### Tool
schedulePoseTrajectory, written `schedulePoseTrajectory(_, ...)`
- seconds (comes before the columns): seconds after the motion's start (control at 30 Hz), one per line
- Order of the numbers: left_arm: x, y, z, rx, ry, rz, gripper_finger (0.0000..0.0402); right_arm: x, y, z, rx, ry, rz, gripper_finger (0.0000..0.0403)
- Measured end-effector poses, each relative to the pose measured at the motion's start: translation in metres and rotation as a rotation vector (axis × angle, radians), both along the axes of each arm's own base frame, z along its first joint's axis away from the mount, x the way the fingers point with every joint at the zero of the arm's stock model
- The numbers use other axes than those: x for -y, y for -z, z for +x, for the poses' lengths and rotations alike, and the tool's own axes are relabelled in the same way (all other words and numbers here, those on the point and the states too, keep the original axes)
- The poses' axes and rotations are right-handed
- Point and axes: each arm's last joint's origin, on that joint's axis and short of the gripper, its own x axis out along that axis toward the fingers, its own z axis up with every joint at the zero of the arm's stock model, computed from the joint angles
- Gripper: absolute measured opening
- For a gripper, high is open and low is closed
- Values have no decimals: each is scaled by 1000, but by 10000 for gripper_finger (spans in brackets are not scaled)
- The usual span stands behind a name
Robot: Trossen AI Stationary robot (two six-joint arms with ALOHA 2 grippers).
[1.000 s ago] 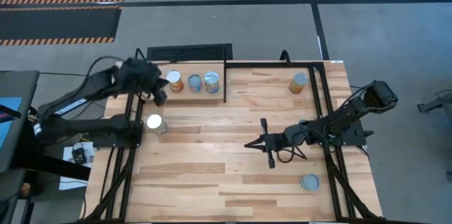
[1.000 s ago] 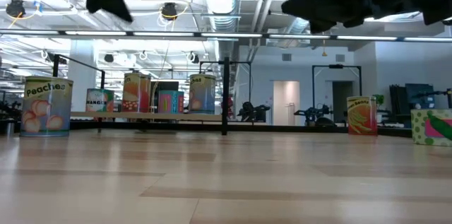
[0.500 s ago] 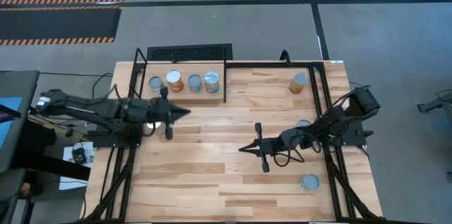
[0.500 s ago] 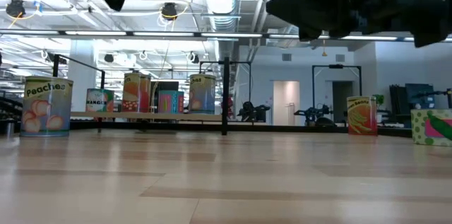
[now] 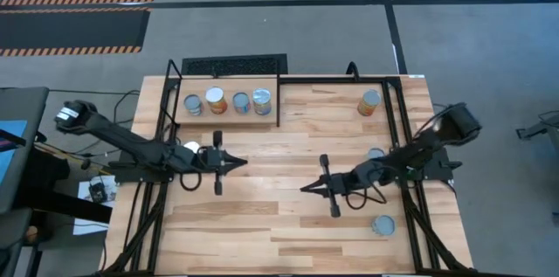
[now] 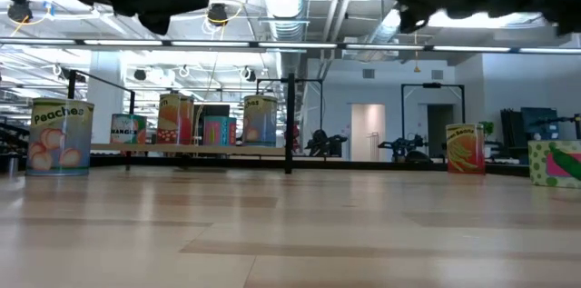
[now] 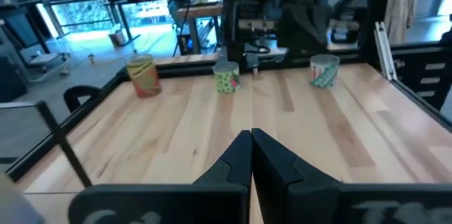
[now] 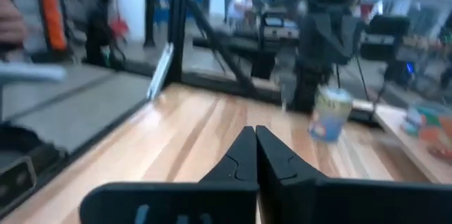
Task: Pick and place cans onto a shelf
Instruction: Put the canned peas on the shelf
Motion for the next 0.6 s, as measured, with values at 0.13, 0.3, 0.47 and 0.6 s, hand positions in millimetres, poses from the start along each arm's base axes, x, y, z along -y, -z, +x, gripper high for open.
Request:
schedulePoseTrajectory(0.13,3,8,8,-7,2,5,0,-3,-12,-26,-159,123,-7,5)
schedulePoseTrajectory(0.3,6,11,13,6,26,5,0,-4,-26,-65,-354,229,78,5)
schedulePoseTrajectory(0.47,6,11,13,12,27,-13,0,-7,-41,-96,-578,336,142,4)
schedulePoseTrajectory(0.6,6,11,13,12,26,-24,0,-4,-51,-113,-761,471,205,22)
